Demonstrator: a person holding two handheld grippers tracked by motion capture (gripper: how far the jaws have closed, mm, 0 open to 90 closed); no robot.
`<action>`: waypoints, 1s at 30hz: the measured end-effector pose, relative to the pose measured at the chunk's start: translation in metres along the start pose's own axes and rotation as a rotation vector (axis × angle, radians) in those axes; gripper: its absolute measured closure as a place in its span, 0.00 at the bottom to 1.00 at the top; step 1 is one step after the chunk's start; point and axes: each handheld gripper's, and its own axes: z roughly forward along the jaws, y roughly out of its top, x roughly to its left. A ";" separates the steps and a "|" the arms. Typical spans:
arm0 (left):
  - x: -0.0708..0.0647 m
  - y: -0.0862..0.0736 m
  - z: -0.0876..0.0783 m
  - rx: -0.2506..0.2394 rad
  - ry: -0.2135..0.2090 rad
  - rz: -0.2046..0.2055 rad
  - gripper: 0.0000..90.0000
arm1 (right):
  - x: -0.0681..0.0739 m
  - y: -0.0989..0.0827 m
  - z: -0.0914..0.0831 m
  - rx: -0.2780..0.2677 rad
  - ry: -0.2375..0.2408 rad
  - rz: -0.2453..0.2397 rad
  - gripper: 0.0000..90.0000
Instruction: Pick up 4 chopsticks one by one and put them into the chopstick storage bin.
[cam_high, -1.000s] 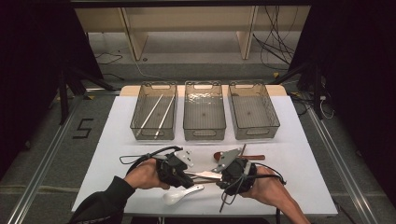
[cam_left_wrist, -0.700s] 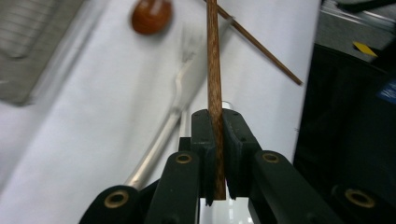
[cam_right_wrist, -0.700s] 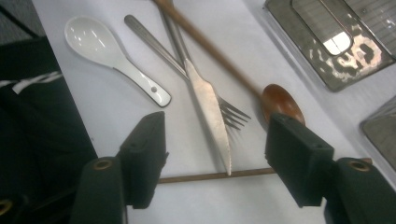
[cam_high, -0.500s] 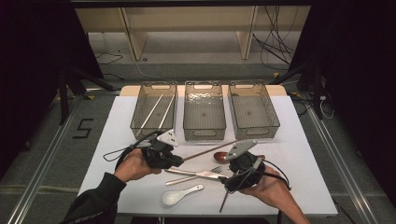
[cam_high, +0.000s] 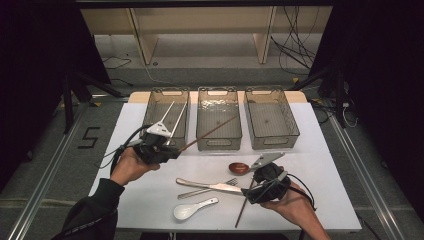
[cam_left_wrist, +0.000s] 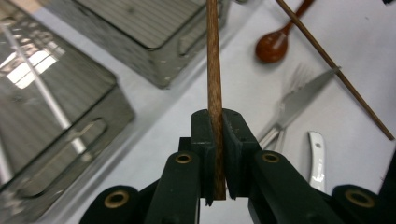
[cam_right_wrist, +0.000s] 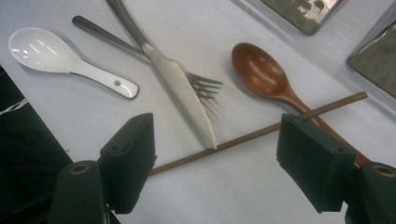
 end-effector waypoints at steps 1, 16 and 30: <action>0.004 -0.001 -0.002 -0.006 0.012 -0.014 0.93 | -0.001 -0.001 0.001 0.006 -0.001 0.007 0.31; 0.061 -0.004 -0.009 -0.037 0.153 -0.162 0.93 | -0.005 -0.011 0.009 0.044 0.000 0.046 0.29; 0.105 -0.002 0.011 -0.011 0.250 -0.286 0.93 | -0.006 -0.014 0.010 0.051 0.003 0.048 0.29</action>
